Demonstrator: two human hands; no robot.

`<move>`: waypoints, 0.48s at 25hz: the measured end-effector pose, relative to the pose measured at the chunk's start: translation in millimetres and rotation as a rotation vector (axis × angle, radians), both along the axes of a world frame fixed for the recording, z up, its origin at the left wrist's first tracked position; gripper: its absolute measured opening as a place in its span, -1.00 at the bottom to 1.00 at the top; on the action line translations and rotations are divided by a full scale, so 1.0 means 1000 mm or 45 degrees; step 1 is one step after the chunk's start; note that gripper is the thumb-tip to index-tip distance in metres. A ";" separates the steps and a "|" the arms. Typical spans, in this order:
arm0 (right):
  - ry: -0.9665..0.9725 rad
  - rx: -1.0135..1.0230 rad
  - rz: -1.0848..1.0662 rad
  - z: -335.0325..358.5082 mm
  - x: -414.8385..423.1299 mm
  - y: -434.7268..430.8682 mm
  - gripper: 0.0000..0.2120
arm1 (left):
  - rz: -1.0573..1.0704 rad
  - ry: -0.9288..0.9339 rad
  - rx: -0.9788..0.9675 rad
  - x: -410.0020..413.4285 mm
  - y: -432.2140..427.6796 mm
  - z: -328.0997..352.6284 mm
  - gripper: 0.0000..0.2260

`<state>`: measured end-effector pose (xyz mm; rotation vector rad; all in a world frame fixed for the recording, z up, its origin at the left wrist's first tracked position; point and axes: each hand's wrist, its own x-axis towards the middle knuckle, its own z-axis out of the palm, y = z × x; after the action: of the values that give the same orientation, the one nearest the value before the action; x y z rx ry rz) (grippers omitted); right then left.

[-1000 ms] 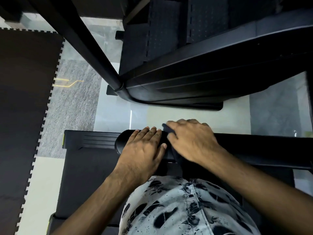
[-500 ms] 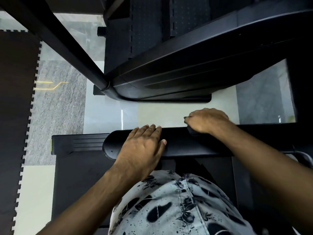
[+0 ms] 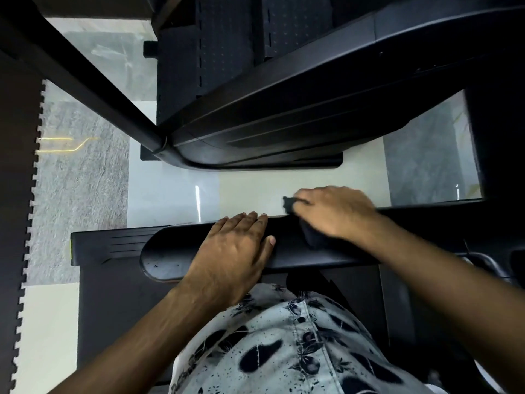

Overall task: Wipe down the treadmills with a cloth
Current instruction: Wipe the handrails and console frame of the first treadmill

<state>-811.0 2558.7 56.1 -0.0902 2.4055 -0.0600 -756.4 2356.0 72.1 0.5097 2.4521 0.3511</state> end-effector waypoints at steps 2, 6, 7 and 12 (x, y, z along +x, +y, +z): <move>-0.139 0.183 -0.128 0.000 -0.009 0.014 -0.58 | -0.005 -0.024 -0.006 0.002 0.006 -0.001 -0.47; 0.107 -0.116 0.132 0.012 0.025 0.010 -0.59 | -0.003 -0.004 -0.014 -0.001 0.024 -0.002 -0.37; 0.041 -0.060 0.032 0.006 0.008 0.032 -0.58 | 0.000 -0.010 -0.008 -0.003 0.027 -0.004 -0.37; 0.124 -0.015 0.075 0.006 0.025 0.039 -0.59 | -0.014 0.010 -0.012 0.001 0.044 -0.002 -0.35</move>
<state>-785.9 2597.3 62.2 -0.1728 2.4980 -0.0429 -755.7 2400.5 70.0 0.5215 2.4564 0.3329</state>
